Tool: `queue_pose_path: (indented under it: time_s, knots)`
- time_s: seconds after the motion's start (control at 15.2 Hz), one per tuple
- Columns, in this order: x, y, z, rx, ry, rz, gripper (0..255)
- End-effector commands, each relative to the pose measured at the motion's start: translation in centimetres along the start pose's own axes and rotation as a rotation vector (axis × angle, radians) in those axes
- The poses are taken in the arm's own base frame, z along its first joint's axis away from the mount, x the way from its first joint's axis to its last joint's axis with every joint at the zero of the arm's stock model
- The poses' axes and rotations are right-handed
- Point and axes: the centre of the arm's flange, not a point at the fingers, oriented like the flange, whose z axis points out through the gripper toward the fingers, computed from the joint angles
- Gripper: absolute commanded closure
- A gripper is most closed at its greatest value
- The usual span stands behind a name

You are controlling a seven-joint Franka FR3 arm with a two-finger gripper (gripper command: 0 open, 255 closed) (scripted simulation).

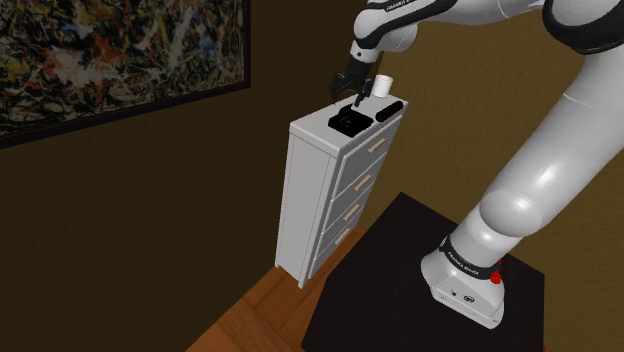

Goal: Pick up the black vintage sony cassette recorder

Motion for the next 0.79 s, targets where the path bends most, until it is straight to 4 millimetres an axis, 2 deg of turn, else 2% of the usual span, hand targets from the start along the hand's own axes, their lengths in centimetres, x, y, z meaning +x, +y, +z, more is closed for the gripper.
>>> queue_pose_path:
  time_s: [0.0, 0.33, 0.73]
  knots:
    - [2.2, 1.0, 0.9, 0.01, 0.01, 0.045, 0]
    - [7.2, 3.7, 3.4, 0.033, 0.032, 0.152, 0]
    - [7.1, 4.0, 6.5, 0.033, 0.032, 0.152, 0]
